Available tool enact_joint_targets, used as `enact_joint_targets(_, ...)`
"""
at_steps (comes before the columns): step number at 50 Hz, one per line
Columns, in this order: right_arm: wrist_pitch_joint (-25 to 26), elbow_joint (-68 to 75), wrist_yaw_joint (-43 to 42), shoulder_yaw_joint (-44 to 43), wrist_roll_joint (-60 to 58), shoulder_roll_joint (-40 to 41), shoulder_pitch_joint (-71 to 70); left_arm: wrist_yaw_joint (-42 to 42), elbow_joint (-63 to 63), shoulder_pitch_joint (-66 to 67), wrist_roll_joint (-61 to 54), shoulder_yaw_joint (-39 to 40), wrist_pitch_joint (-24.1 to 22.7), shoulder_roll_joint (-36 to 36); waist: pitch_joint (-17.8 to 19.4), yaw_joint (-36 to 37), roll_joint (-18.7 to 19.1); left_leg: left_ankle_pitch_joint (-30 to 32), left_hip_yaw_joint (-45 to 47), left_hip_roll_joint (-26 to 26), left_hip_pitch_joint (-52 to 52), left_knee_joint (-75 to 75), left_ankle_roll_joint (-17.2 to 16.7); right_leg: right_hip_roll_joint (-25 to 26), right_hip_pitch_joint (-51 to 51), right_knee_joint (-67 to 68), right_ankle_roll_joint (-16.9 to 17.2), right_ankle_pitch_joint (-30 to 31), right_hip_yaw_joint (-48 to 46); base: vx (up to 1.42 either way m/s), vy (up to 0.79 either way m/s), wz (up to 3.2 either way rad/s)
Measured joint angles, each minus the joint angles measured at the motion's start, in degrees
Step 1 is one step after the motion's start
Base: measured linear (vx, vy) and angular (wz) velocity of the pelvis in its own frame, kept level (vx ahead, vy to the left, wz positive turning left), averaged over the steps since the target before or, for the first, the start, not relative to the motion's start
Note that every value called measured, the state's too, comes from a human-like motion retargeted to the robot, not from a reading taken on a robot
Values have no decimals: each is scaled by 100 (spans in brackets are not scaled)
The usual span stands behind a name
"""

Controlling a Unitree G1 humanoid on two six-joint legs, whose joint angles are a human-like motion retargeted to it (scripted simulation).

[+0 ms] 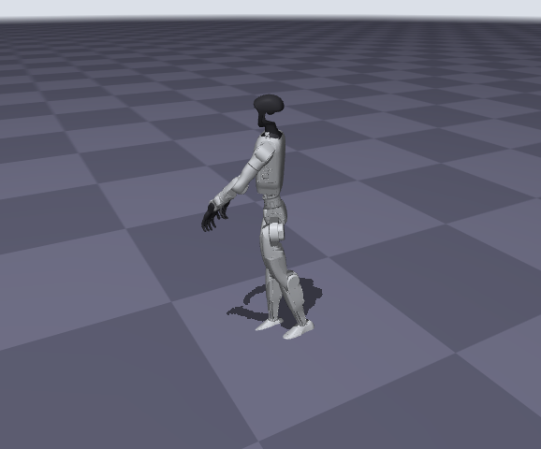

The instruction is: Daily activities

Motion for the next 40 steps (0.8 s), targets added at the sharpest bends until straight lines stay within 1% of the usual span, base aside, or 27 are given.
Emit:
enact_joint_targets(4, -35, -119, -46, -600, 349, -390, 687, -183, -561, 247, -77, 82, -240, 181, 48, -131, -55, -4, -35, 39, -78, 20, -2, 34, -65, -2, 0, 41, -11, 0, 0, 0)
enact_joint_targets(8, -71, 178, -491, -1665, 447, -844, 1604, -74, -833, 907, -83, 479, -299, 410, 71, -237, -181, -11, -79, 66, -121, 75, -12, 41, -79, -4, 0, 56, -68, 0, 0, 0)
enact_joint_targets(15, -280, 557, -1540, -3591, 390, -1415, 2912, 726, -827, 2138, 392, 1267, -283, 695, 103, -238, -529, -61, -190, 114, -149, 210, -33, 59, -29, -9, 0, 48, -233, 0, 0, 0)
enact_joint_targets(19, -365, 611, -2154, -4198, 382, -1587, 3088, 1212, -593, 2520, 672, 1497, -210, 716, 143, -53, -729, -105, -330, 141, -204, 322, -16, 47, -15, -12, 0, 3, -353, 1, 2, 17)
enact_joint_targets(22, -319, 852, -2558, -4330, 350, -1667, 2919, 1506, -313, 2581, 767, 1561, -99, 662, 201, 236, -859, -141, -483, 153, -295, 450, 14, 11, -29, -13, 0, -51, -460, 2, 2, 34)
enact_joint_targets(26, -109, 1493, -2877, -3967, 343, -1674, 2270, 1781, 24, 2348, 690, 1501, 86, 575, 360, 854, -964, -203, -720, 154, -508, 697, 39, -84, -96, -11, 0, -154, -632, 2, 0, 49)
enact_joint_targets(30, 85, 1925, -2849, -2982, 558, -1387, 1181, 1893, 152, 1851, 505, 1194, 288, 568, 606, 1575, -942, -276, -931, 168, -774, 960, 22, -164, -244, 75, 0, -289, -872, 0, -4, 61)
enact_joint_targets(34, 179, 1606, -2264, -1590, 1045, -498, -212, 1692, 97, 1324, 439, 607, 462, 649, 858, 2207, -792, -318, -1179, 222, -1036, 1198, -26, -169, -499, 390, 0, -478, -1253, -3, -8, 61)
enact_joint_targets(37, 305, 1127, -1565, -544, 1478, 463, -1220, 1346, -23, 1026, 575, 22, 543, 734, 1018, 2622, -639, -340, -1449, 263, -1212, 1394, -29, -189, -661, 650, 0, -622, -1525, -5, -7, 60)
enact_joint_targets(40, 477, 641, -948, 196, 1844, 1424, -2027, 1022, -196, 902, 785, -452, 621, 864, 1162, 3006, -462, -388, -1744, 289, -1354, 1572, 4, -224, -729, 790, 0, -726, -1753, -4, -4, 59)
